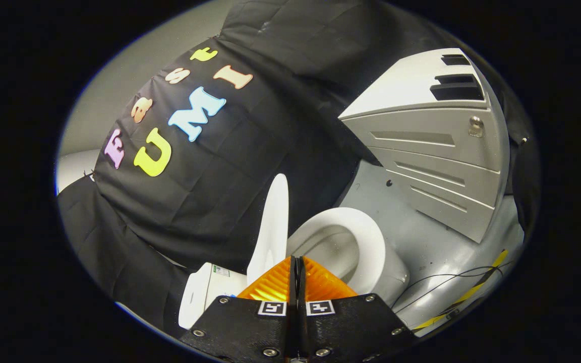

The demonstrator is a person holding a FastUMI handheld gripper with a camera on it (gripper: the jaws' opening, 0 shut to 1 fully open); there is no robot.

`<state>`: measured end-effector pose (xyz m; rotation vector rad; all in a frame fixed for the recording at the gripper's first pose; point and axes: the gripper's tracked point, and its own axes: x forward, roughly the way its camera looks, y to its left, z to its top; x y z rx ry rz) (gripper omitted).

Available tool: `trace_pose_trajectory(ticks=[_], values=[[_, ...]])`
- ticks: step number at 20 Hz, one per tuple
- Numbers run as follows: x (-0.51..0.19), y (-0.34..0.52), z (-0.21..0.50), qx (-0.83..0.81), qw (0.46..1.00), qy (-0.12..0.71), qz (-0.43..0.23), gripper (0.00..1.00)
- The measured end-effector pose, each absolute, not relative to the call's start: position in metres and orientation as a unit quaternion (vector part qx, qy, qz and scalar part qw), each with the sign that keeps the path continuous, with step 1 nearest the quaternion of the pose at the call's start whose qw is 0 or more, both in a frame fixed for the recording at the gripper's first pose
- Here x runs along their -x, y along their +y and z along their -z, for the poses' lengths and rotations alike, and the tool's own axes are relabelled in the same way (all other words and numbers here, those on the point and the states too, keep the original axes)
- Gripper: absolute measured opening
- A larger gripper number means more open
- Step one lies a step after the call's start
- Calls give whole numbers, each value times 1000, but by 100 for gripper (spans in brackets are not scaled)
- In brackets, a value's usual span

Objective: Open the toilet lid.

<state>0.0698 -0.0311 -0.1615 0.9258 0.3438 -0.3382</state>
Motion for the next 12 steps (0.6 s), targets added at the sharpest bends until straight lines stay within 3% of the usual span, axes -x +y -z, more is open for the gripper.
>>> trace_pose_trajectory(ticks=[12], values=[[-83,2,105,-392,899,140,134,0]])
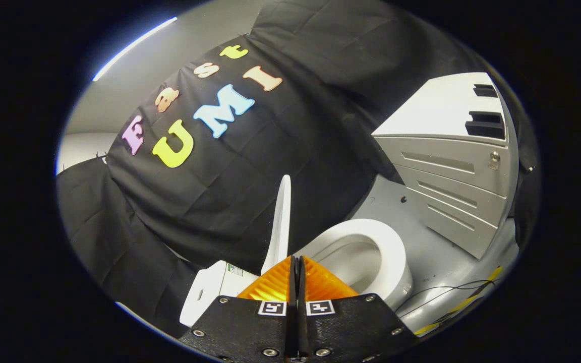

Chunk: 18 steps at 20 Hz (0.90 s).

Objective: Open the toilet lid.

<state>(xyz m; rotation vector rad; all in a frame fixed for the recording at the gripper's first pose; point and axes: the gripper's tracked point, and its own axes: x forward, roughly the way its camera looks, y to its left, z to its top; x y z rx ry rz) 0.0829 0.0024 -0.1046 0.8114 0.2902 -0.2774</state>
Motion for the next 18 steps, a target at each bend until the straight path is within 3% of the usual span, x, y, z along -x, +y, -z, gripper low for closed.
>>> trace_pose_trajectory(ticks=[18], values=[[-104,65,40,-289,943,119,114,0]])
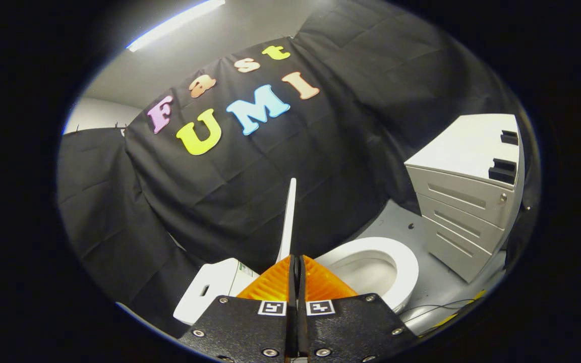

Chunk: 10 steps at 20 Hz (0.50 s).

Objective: Open the toilet lid.

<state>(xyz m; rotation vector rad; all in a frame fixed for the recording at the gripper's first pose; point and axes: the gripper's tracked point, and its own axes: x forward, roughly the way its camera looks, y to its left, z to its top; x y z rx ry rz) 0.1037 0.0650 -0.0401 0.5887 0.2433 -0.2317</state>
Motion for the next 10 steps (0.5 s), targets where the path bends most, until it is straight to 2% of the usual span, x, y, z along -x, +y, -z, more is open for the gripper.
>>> trace_pose_trajectory(ticks=[10], values=[[-114,106,9,-252,958,108,84,0]])
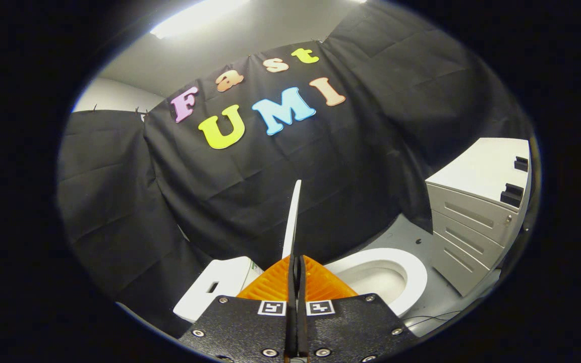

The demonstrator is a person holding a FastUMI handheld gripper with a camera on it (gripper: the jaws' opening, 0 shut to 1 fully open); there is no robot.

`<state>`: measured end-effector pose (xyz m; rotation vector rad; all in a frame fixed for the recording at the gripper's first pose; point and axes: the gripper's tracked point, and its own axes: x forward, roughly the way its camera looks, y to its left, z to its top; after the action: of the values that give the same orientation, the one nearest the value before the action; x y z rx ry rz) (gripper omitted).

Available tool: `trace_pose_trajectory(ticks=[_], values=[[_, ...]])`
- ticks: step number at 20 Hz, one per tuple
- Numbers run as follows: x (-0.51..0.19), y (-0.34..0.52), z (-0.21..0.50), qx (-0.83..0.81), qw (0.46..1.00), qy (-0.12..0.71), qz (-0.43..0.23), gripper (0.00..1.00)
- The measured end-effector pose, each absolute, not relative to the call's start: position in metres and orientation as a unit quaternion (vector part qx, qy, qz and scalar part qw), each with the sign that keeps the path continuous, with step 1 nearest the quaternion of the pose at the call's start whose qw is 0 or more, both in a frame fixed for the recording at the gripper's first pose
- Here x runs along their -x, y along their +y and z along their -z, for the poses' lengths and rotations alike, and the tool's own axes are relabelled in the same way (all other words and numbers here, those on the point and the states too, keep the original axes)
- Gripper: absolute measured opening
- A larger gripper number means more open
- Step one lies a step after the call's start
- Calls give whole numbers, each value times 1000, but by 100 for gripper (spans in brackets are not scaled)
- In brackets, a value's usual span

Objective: Open the toilet lid.

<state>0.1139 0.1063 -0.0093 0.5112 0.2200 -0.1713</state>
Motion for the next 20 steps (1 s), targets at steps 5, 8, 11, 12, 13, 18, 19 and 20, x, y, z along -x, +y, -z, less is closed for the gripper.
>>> trace_pose_trajectory(ticks=[5,8,11,12,13,18,19,20], values=[[-125,138,-10,-232,965,100,66,0],[-132,159,-20,-216,970,96,52,0],[-136,186,-32,-201,975,87,37,0],[-138,196,-36,-194,977,84,30,1],[-141,206,-39,-186,979,81,22,1],[-151,257,-50,-163,984,68,-11,0],[-152,268,-53,-151,986,67,-18,0],[-155,280,-56,-140,988,64,-25,1]])
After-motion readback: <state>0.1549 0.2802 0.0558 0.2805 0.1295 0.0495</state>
